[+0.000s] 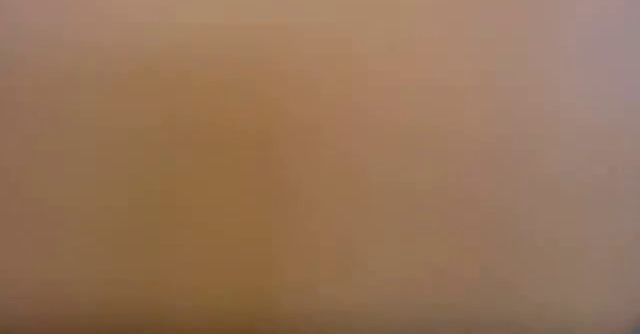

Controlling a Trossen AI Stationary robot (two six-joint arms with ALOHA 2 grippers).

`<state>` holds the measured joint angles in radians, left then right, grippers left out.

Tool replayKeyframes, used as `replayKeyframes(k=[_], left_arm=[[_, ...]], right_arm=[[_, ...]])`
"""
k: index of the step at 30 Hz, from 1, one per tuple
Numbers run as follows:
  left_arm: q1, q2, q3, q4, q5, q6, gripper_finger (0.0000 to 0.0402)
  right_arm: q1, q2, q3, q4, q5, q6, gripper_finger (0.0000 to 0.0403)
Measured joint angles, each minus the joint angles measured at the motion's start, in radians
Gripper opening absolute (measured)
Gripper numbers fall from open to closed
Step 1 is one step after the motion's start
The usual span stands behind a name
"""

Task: Sort soda cans
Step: Adjust the blue bin

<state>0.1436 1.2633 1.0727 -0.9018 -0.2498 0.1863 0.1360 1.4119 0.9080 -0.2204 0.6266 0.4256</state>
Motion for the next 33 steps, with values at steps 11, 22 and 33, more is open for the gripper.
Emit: replayKeyframes(k=[11,22,33], left_arm=[[0.138,-0.131,0.102,-0.293,-0.289,-0.151,0.0080],[0.457,-0.162,0.102,-0.201,-0.290,-0.192,0.0011],[0.682,0.051,0.102,-0.044,0.117,0.148,0.0001]], right_arm=[[-0.045,0.163,-0.001,0.216,-0.102,-0.132,0.0164],[-0.285,0.273,0.014,0.432,-0.366,-0.234,0.0012],[-0.203,0.224,0.013,0.430,-0.364,-0.267,0.0003]])
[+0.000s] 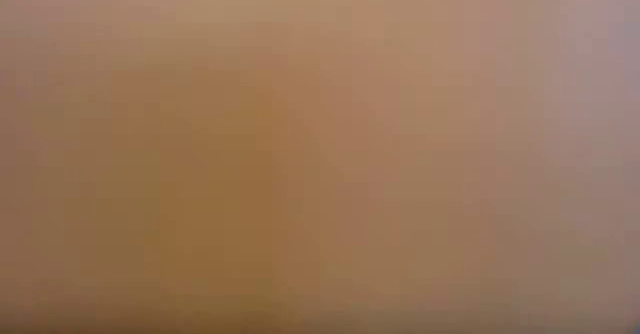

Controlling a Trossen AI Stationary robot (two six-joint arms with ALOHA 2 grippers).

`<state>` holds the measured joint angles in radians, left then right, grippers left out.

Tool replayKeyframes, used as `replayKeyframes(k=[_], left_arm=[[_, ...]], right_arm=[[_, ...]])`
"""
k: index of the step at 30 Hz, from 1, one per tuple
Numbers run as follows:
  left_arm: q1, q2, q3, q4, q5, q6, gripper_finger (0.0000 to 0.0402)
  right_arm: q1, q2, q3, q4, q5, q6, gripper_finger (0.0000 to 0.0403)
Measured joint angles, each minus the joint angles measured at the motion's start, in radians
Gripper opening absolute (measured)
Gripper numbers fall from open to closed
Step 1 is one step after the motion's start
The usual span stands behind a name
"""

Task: Sort soda cans
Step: Adjust the blue bin

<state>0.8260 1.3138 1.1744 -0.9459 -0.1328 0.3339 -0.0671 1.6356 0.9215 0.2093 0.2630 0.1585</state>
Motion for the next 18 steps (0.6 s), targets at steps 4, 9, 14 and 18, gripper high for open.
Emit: replayKeyframes(k=[4,9,14,18], left_arm=[[0.024,0.070,0.000,-0.009,0.011,0.058,0.0015],[0.025,0.105,0.000,0.002,0.010,0.108,0.0075],[0.023,0.107,0.000,0.025,-0.087,0.107,0.0149],[0.028,0.108,0.000,0.025,-0.144,0.137,0.0180]], right_arm=[[0.051,-0.035,0.000,-0.102,-0.002,-0.002,0.0003],[0.084,-0.056,0.000,-0.192,0.002,0.034,0.0008],[0.088,-0.056,0.000,-0.209,0.024,0.051,0.0025],[0.087,-0.056,0.000,-0.211,0.025,0.051,0.0027]])
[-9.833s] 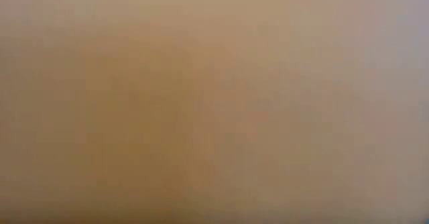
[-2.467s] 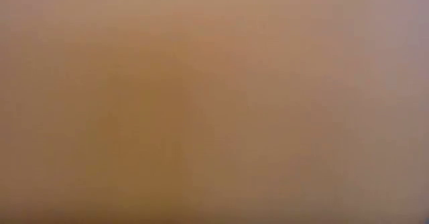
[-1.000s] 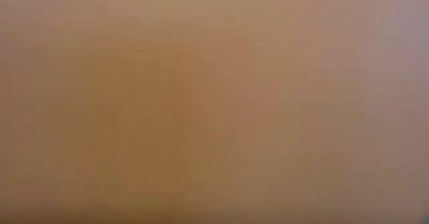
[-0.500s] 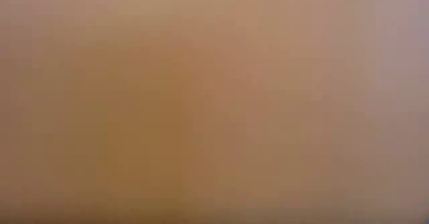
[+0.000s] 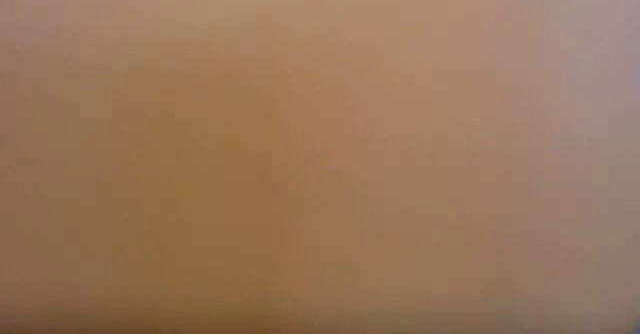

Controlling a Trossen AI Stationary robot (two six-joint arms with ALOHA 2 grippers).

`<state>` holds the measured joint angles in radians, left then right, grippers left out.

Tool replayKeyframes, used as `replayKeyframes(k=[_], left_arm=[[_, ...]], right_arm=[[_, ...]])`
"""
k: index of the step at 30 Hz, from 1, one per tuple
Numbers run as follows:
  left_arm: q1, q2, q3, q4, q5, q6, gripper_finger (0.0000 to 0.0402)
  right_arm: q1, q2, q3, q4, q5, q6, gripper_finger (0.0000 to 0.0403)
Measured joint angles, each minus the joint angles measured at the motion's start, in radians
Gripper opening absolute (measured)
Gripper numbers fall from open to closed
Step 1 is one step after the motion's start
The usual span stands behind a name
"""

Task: Sort soda cans
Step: Adjust the blue bin

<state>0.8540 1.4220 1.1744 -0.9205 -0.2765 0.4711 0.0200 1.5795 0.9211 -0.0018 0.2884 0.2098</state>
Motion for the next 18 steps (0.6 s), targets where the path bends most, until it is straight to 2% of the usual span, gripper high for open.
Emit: replayKeyframes(k=[6,14,18], left_arm=[[0.027,0.003,0.000,0.032,-0.006,0.051,0.0177],[0.085,0.003,0.000,0.108,-0.016,0.057,0.0143],[0.104,0.003,0.000,0.091,0.031,0.073,0.0122]], right_arm=[[0.001,0.000,0.000,-0.007,0.000,0.002,0.0024],[0.001,0.000,0.000,-0.018,0.000,0.002,0.0023],[0.001,0.000,0.000,-0.021,0.000,0.002,0.0023]])
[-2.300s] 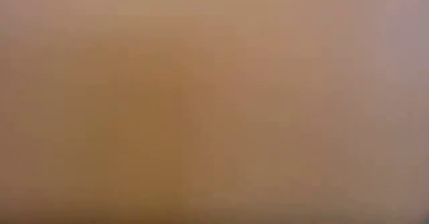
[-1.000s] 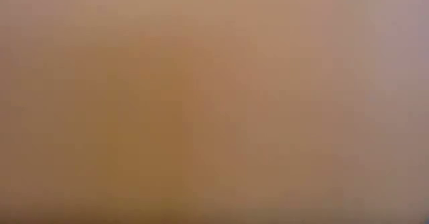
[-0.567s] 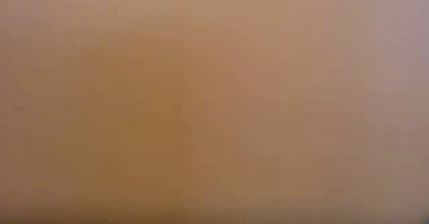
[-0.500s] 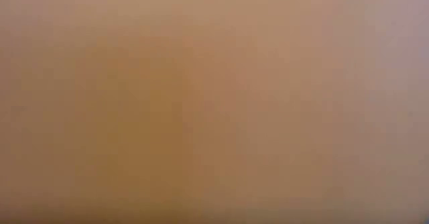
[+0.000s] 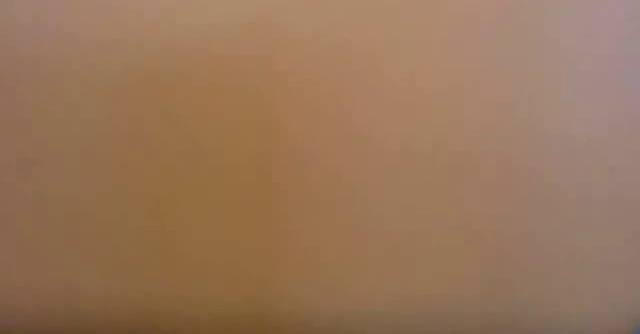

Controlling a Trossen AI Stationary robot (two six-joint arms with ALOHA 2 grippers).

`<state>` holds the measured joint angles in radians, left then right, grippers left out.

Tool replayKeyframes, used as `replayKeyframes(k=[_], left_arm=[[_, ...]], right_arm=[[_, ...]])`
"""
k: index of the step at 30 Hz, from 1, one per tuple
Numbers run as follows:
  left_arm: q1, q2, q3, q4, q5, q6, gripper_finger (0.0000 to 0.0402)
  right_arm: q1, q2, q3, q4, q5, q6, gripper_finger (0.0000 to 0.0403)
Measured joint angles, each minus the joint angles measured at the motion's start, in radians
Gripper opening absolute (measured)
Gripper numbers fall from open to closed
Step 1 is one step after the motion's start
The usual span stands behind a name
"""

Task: Sort soda cans
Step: Adjust the blue bin

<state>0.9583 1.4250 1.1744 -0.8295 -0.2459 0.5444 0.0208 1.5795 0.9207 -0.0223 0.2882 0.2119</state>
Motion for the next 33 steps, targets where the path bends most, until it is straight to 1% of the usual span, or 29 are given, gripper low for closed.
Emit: replayKeyframes(k=[5,15,19,22,26,30,33], left_arm=[[0.004,0.000,0.000,-0.008,0.058,0.026,0.0108],[0.015,0.005,0.000,-0.007,0.061,0.028,0.0108],[0.019,0.042,-0.002,-0.012,0.063,0.016,0.0108],[0.019,0.092,-0.002,-0.003,0.063,0.022,0.0108],[0.019,0.146,-0.002,-0.003,0.040,0.019,0.0106],[0.019,0.166,-0.002,-0.017,0.035,-0.009,0.0082],[0.020,0.160,-0.002,-0.027,0.030,-0.057,0.0047]], right_arm=[[0.000,0.000,0.000,-0.001,0.000,0.000,0.0023],[0.000,0.000,0.000,-0.002,0.000,-0.002,0.0023],[0.005,0.000,0.000,-0.005,0.000,-0.003,0.0023],[0.005,0.000,0.000,-0.013,0.000,-0.003,0.0023],[0.005,0.000,0.000,-0.036,0.000,-0.002,0.0024],[0.005,0.000,0.000,-0.047,0.000,-0.002,0.0024],[0.005,0.000,0.000,-0.048,0.000,-0.002,0.0024]])
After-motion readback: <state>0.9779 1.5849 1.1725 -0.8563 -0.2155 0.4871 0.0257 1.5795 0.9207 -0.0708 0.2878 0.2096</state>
